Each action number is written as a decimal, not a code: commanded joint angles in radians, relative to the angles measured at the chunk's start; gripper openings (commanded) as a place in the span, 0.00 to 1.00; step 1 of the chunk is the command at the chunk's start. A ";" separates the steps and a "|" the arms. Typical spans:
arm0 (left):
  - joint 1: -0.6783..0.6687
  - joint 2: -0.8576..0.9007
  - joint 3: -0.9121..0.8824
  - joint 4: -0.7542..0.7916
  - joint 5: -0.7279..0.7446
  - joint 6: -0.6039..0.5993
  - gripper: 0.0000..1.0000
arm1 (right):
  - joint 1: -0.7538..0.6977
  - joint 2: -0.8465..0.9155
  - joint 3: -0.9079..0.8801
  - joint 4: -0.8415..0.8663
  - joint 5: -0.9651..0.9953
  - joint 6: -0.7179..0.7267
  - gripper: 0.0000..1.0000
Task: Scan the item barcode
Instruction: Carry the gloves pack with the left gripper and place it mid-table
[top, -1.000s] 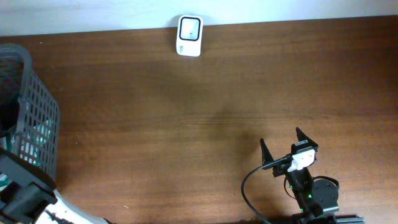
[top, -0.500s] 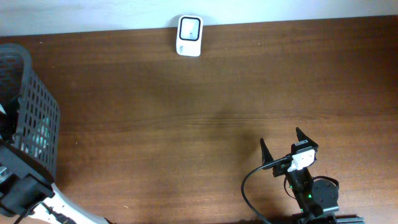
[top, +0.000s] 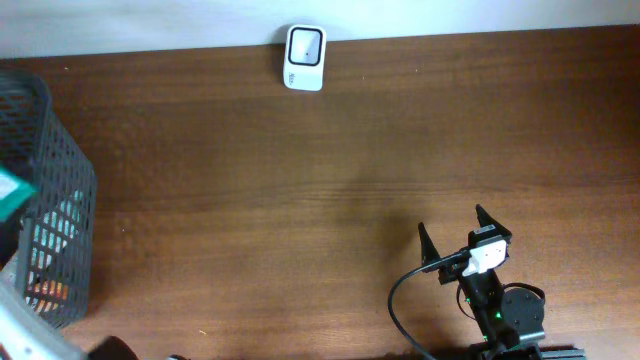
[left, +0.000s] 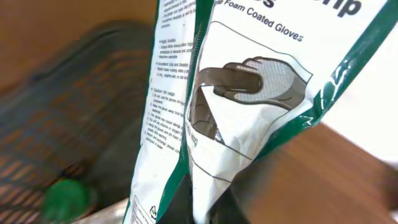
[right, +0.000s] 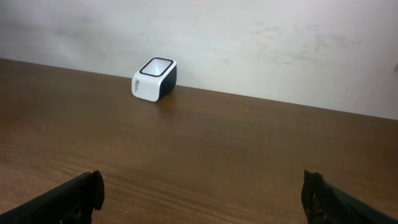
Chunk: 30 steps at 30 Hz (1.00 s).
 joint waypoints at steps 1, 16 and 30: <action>-0.207 -0.053 0.007 -0.032 0.086 -0.012 0.00 | 0.003 -0.008 -0.006 -0.002 0.004 0.008 0.98; -0.938 0.167 -0.402 -0.130 -0.198 -0.610 0.00 | 0.003 -0.008 -0.006 -0.002 0.004 0.008 0.98; -1.266 0.415 -0.554 0.299 -0.189 -0.684 0.49 | 0.003 -0.008 -0.006 -0.002 0.004 0.008 0.98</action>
